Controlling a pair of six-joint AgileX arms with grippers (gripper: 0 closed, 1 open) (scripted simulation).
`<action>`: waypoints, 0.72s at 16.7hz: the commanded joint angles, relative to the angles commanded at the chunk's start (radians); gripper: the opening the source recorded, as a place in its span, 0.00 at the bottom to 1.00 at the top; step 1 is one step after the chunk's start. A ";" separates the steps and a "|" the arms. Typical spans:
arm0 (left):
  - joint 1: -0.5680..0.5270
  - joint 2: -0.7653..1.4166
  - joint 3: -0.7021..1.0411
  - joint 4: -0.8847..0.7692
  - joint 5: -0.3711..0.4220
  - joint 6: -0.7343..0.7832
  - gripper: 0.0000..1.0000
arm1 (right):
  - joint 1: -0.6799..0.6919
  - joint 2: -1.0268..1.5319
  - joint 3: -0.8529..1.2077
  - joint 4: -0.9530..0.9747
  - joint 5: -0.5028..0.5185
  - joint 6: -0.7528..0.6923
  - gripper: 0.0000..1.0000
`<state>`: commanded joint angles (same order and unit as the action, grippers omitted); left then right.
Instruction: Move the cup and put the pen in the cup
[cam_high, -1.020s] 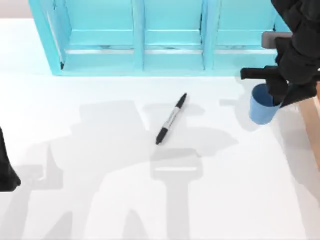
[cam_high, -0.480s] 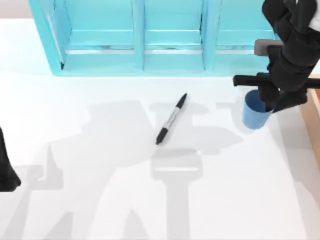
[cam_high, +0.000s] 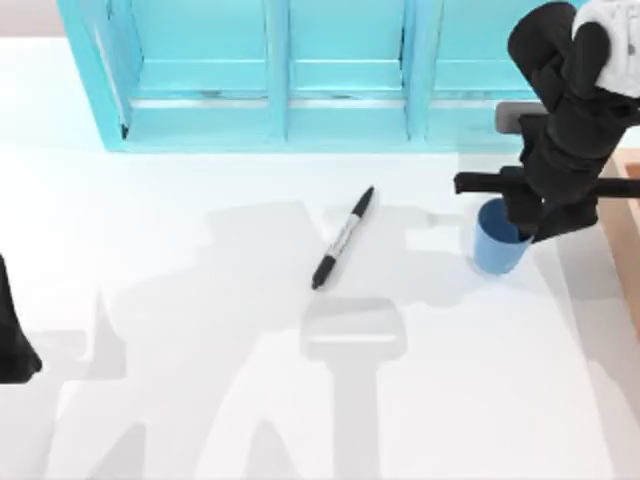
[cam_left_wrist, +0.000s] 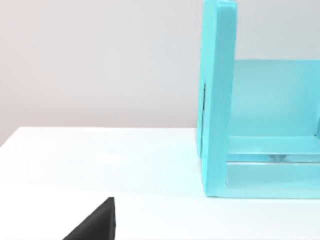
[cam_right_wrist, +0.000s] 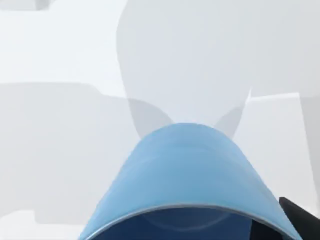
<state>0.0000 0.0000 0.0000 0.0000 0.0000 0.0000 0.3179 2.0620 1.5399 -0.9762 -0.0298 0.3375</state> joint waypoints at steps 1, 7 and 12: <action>0.000 0.000 0.000 0.000 0.000 0.000 1.00 | 0.000 0.000 0.000 0.000 0.000 0.000 0.08; 0.000 0.000 0.000 0.000 0.000 0.000 1.00 | 0.000 0.000 0.000 0.000 0.000 0.000 0.53; 0.000 0.000 0.000 0.000 0.000 0.000 1.00 | 0.000 0.000 0.000 0.000 0.000 0.000 0.90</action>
<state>0.0000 0.0000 0.0000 0.0000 0.0000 0.0000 0.3179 2.0620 1.5399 -0.9762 -0.0298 0.3375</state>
